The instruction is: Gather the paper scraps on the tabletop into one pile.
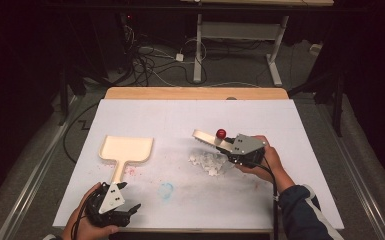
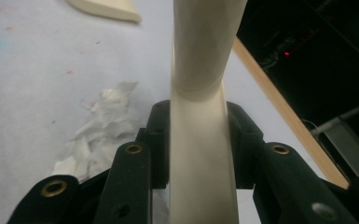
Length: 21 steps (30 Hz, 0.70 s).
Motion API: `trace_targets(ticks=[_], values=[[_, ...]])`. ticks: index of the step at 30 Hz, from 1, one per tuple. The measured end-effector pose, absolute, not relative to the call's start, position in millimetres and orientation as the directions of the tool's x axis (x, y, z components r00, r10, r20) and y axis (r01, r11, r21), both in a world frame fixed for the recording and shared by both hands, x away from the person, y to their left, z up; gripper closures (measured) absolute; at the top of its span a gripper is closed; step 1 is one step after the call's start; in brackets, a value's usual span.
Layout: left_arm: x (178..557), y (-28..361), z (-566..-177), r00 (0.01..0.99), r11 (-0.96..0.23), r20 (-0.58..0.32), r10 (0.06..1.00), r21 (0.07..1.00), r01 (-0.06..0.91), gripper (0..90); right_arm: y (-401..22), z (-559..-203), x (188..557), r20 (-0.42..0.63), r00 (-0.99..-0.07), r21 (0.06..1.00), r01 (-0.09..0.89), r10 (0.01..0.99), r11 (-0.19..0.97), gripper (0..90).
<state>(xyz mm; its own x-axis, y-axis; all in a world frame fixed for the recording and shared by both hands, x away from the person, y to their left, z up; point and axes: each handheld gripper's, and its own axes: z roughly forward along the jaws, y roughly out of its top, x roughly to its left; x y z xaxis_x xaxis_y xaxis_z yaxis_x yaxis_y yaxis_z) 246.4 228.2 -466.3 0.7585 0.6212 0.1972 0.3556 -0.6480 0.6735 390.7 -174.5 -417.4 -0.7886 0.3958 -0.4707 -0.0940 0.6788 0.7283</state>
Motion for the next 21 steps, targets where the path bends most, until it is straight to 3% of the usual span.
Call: trace_targets(ticks=[8, 14, 21], values=[[246, 228, -466, 0.760, -0.653, 0.203, 0.617, 0.671, 0.351, 21.7, -178, -397, 390, -0.340, -0.754, 0.802, 0.080, 0.562, 0.591, 67.5], [245, 229, -465, 0.759, -0.649, 0.205, 0.618, 0.677, 0.346, 21.7, -175, -378, 379, -0.069, -0.752, 0.888, 0.253, 0.656, 0.383, 67.6], [244, 229, -464, 0.759, -0.649, 0.205, 0.617, 0.679, 0.343, 21.7, -143, -390, 360, 0.147, -0.739, 0.865, 0.419, 0.658, 0.277, 67.6]])
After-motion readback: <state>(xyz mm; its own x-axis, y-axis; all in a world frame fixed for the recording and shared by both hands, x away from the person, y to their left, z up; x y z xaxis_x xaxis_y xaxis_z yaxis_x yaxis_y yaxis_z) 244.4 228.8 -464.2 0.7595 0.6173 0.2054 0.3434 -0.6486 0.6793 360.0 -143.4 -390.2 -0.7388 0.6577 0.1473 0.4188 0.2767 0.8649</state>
